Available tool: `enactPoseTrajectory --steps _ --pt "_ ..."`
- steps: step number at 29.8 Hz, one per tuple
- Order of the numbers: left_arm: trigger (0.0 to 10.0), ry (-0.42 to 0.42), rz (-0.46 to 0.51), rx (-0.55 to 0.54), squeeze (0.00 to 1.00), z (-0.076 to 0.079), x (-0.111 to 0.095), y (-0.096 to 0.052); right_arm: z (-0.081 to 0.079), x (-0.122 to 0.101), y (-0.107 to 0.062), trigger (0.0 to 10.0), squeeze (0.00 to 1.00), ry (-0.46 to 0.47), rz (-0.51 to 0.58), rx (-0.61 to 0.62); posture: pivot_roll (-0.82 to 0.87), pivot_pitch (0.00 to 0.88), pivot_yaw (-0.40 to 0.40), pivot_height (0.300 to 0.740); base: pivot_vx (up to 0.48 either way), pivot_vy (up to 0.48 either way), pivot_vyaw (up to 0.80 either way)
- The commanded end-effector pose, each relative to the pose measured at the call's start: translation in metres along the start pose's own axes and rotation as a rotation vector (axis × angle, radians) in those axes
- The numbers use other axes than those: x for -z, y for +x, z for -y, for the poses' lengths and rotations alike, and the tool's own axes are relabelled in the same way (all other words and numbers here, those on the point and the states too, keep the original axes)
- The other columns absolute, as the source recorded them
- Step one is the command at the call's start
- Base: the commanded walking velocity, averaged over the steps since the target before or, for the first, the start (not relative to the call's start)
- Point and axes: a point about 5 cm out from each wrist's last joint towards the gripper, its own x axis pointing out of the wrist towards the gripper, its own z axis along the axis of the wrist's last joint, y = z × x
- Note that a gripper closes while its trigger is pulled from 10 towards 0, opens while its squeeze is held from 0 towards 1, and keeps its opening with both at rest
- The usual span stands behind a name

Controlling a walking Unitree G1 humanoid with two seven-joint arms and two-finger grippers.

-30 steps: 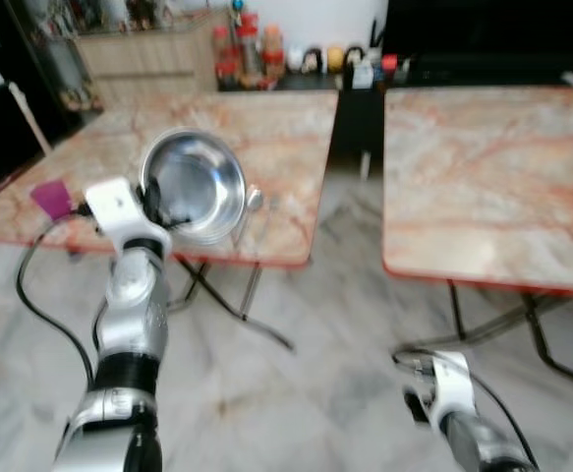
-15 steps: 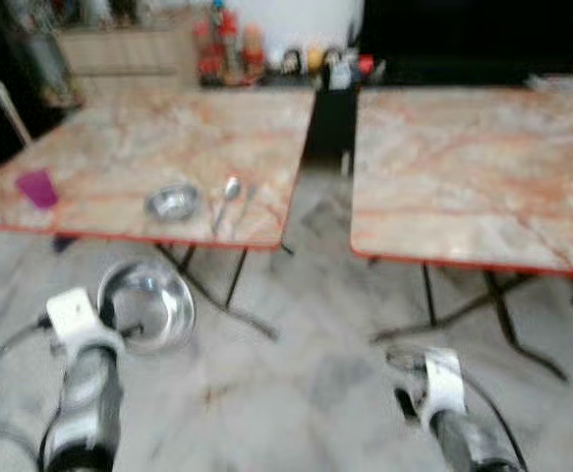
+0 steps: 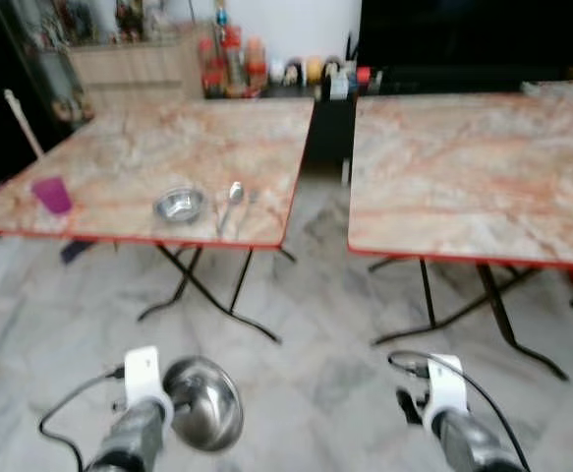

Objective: Setting the table

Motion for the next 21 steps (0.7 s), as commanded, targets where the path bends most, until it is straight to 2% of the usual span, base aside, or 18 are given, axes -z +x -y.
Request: enactPoseTrajectory --steps 1,6,14,19,21 --pt "10.0 0.011 -0.022 0.000 0.00 -0.001 0.004 0.000 0.000 0.002 0.000 10.0 0.00 -0.004 -0.009 0.000 -0.06 0.000 0.061 0.740 0.296 0.000 0.00" --pt "10.0 0.007 -0.078 0.009 0.00 0.002 0.027 -0.004 0.000 0.002 0.000 10.0 0.00 0.012 -0.011 0.001 -0.06 0.000 0.060 0.740 0.320 0.000 0.00" --pt "10.0 0.018 -0.097 0.002 0.00 -0.010 0.032 -0.005 -0.001 0.001 0.000 10.0 0.00 -0.006 -0.010 -0.011 -0.06 0.000 0.063 0.740 0.320 0.000 0.00" --pt "10.0 0.014 -0.105 -0.002 0.00 -0.011 0.035 -0.006 -0.002 0.000 0.000 10.0 0.00 -0.024 -0.011 -0.017 -0.06 0.000 0.063 0.740 0.322 0.000 0.00" --pt "10.0 0.011 -0.117 0.001 0.00 -0.010 0.040 -0.006 -0.001 -0.001 0.000 10.0 0.00 -0.059 -0.016 -0.021 -0.06 0.000 0.059 0.740 0.319 0.000 0.00"
